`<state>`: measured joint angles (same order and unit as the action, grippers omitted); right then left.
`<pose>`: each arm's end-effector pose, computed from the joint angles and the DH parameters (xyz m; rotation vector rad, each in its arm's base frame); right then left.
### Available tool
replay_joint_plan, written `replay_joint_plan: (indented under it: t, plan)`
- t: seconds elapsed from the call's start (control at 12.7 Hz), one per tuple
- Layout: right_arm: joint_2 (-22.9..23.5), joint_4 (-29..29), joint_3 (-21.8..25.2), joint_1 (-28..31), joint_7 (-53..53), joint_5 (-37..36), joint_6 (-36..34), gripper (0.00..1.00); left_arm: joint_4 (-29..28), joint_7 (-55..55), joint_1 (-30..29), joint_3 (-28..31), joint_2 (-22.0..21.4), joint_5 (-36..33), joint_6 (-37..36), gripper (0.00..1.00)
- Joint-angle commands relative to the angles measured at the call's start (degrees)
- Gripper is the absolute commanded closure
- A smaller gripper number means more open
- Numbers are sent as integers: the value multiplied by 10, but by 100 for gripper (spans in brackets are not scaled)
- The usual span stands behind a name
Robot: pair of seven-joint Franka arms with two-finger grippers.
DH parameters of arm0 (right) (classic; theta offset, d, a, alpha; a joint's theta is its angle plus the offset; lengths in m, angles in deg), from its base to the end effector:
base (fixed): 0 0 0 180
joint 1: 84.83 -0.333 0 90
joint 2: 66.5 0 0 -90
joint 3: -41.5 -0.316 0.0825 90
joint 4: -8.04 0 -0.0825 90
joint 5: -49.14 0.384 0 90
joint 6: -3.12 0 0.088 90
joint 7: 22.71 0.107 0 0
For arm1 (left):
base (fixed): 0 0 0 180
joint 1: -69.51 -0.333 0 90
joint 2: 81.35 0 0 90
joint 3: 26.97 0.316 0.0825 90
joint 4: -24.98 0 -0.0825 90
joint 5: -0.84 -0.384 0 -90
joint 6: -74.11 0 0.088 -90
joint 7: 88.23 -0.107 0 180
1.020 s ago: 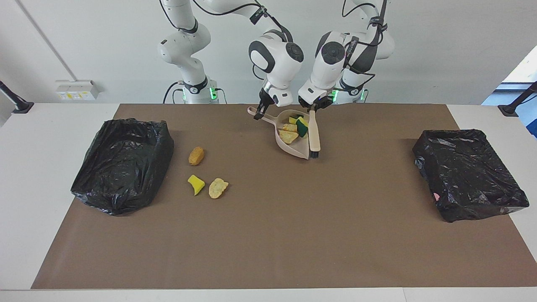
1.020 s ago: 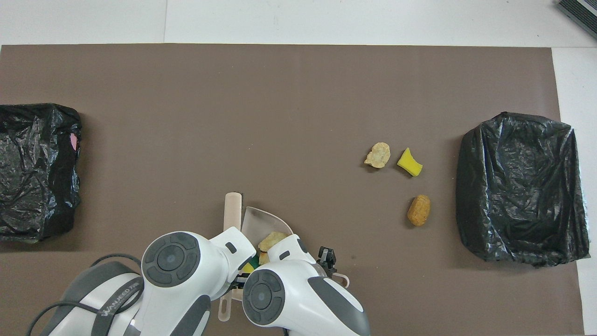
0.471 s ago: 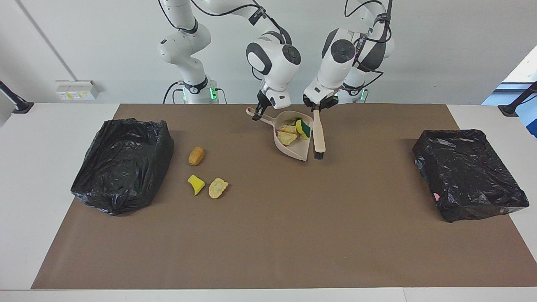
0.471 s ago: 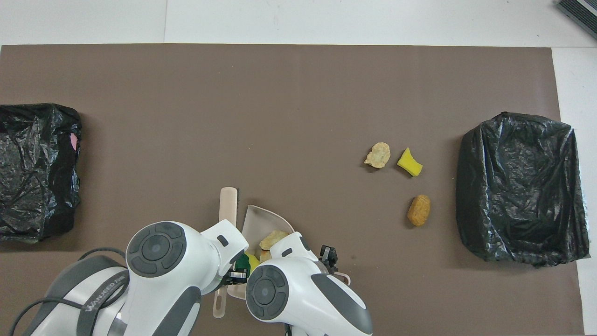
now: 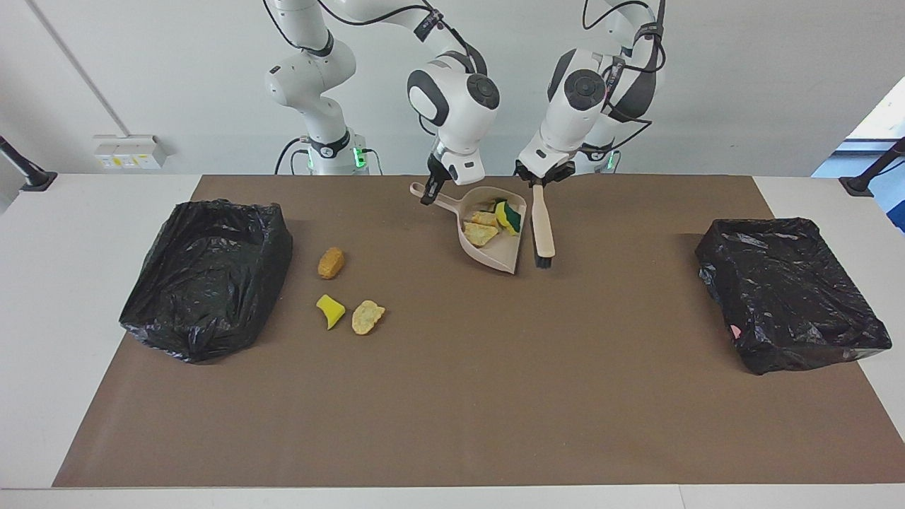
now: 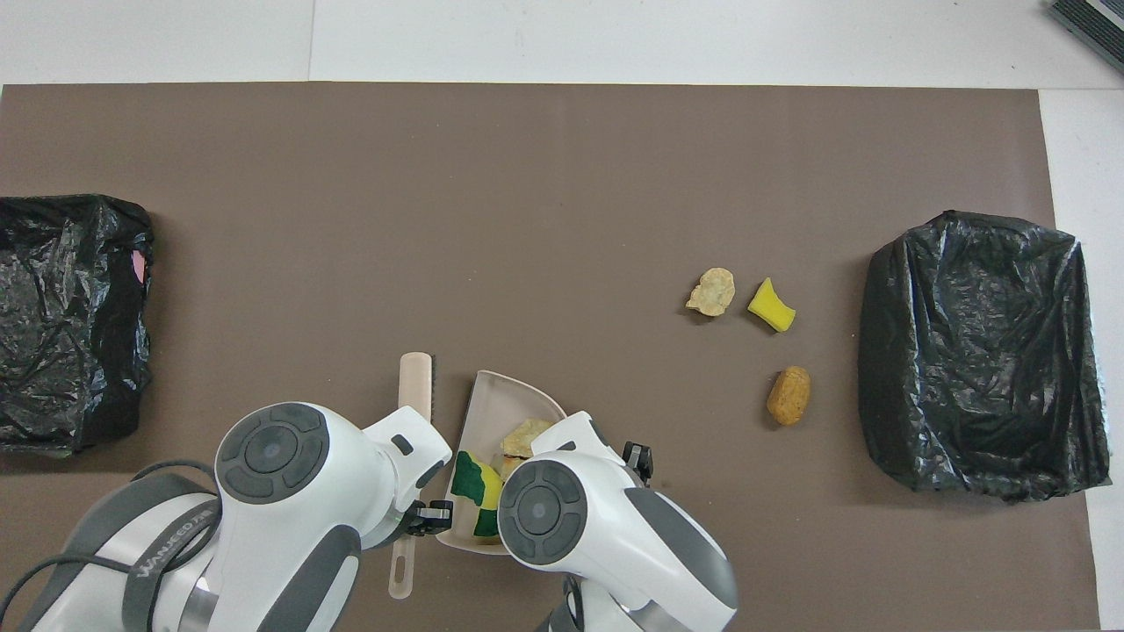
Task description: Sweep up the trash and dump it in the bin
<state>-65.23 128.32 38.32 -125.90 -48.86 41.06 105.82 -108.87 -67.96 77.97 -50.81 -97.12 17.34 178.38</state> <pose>0.3730 0.3466 0.3875 2.3461 1.7519 -0.4494 0.3536 -0.2550 0.4168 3.0735 -0.1133 -0.4624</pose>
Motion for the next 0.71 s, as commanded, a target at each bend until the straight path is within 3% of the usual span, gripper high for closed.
replay_joint_plan:
  t: [0.0, 0.39, 0.63]
  plan:
    - [-38, -1, 0, 28, -50, 13, -32, 100, 10, 35, -6, -2, -1, -4, -15, 100]
    - [-60, -45, 2, 78, -103, 13, -114, 100, 3, 77, 3, -7, -6, -4, -10, 100]
    - [-94, -54, 3, 124, -137, 13, -125, 100, -24, 97, 17, -33, -19, -4, -5, 100]
